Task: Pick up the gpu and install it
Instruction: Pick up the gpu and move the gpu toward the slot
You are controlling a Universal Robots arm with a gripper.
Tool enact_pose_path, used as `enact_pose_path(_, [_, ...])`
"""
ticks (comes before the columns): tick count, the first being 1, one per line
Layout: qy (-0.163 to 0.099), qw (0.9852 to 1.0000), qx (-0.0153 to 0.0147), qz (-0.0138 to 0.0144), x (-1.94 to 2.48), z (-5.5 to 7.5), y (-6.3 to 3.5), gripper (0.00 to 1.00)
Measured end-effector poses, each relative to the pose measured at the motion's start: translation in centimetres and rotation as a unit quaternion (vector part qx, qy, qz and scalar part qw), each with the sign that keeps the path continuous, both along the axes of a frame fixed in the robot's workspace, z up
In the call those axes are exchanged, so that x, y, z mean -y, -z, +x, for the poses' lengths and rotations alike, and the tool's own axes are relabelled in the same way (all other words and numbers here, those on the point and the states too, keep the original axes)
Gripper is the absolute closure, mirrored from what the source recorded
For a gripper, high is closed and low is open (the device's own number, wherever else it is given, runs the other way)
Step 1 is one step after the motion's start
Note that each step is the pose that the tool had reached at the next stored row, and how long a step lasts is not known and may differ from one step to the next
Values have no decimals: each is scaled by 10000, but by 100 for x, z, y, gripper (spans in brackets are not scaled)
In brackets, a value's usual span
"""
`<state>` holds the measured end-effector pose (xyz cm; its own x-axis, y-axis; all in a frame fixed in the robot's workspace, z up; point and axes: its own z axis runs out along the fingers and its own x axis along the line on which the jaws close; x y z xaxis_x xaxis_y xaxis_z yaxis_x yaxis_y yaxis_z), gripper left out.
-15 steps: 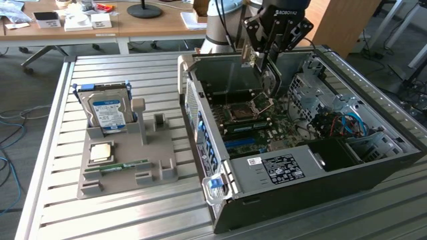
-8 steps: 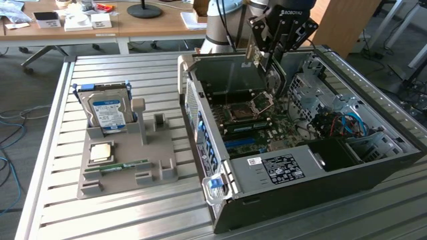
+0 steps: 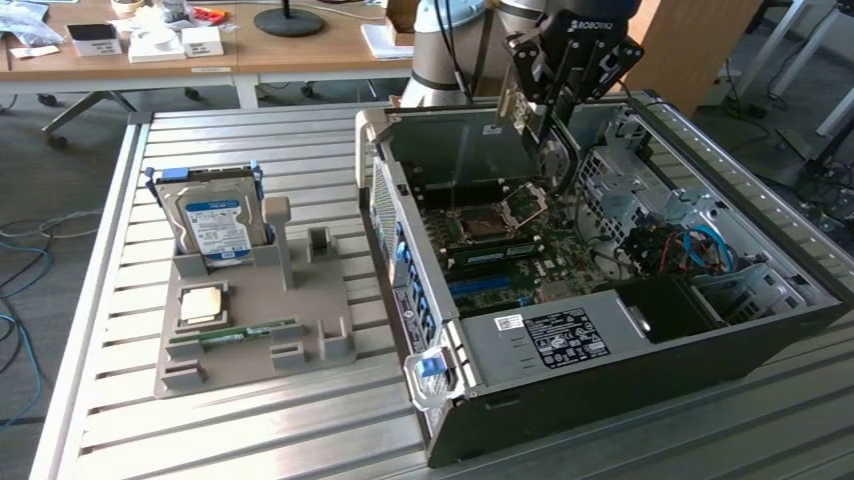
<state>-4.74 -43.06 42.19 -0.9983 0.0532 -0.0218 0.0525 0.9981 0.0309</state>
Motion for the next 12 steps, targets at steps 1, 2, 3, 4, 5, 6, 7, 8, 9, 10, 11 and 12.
enact_pose_path(1, [0,10000,0,0,0,13,0,73])
enact_pose_path(2, [0,10000,0,0,0,24,0,73])
enact_pose_path(3, [1,10000,0,0,0,35,0,73])
enact_pose_path(4, [1,10000,0,0,0,47,0,73])
enact_pose_path(5, [0,10000,0,0,0,58,0,73])
enact_pose_path(6, [0,10000,0,-1,-1,69,0,73])
enact_pose_path(7, [0,10000,0,0,-1,79,0,73])
enact_pose_path(8, [0,10000,0,0,-1,89,0,73])
enact_pose_path(9, [0,10000,0,0,-1,99,0,73])
enact_pose_path(10, [0,10000,0,0,-1,109,0,73])
enact_pose_path(11, [0,10000,0,0,-2,118,0,73])
enact_pose_path(12, [0,10000,0,0,-2,127,0,73])
